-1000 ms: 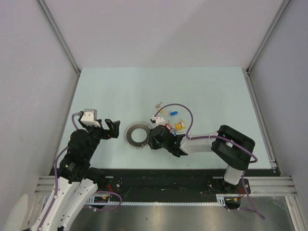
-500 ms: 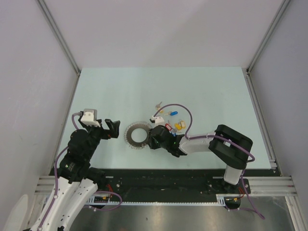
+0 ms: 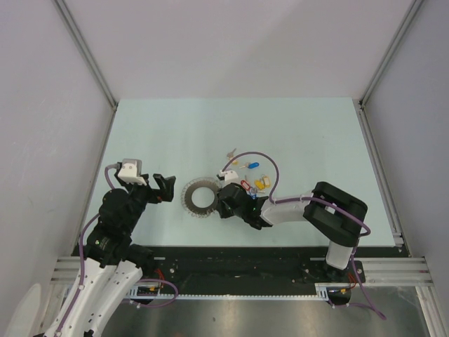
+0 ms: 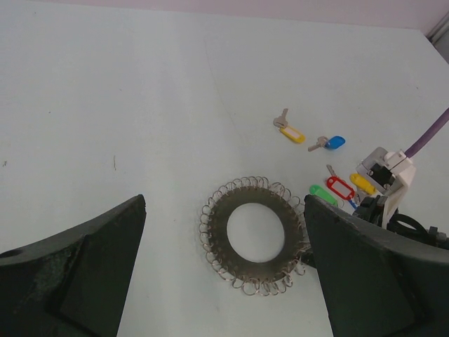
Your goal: Put the keys on the keyring
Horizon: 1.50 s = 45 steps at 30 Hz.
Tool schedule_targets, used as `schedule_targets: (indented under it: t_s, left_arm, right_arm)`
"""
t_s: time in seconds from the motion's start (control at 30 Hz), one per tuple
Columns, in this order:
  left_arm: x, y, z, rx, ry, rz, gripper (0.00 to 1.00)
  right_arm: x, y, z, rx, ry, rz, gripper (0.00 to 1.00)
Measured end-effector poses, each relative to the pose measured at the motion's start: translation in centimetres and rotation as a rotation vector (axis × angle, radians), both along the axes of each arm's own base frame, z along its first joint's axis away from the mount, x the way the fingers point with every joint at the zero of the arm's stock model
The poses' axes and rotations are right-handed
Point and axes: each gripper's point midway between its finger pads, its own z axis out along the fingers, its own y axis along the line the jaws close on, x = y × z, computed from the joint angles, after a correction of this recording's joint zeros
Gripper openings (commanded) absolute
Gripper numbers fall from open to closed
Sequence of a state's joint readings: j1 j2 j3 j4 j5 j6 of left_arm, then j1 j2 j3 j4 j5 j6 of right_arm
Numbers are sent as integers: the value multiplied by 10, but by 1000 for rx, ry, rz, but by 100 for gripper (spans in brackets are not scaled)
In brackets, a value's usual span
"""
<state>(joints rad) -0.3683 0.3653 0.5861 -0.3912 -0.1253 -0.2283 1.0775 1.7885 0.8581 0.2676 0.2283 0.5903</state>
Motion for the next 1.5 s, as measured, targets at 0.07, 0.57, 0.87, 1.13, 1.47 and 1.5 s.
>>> schedule_targets:
  t_s: [0.07,0.57,0.87,1.13,1.47,1.5]
  left_arm:
    - [0,0,0,0,1,-3,100]
    - [0,-24,10,-16,-26,-131,100]
    - [-4,-68,66,-38,-147,-389,100]
    - [-7,-108,88,-46,-244,-642,100]
    - [-9,-144,108,-66,-273,-887,99]
    - [-10,-146,110,-69,-274,-902,99]
  right_arm:
    - [0,0,3,-10,-21,19,0]
    - [5,1,141,72,-428,239,0]
    - [9,-16,250,273,-674,310,0]
    - [7,-51,333,507,-883,384,0]
    - [6,-78,319,633,-879,468,0]
    - [5,-77,319,649,-875,481,0]
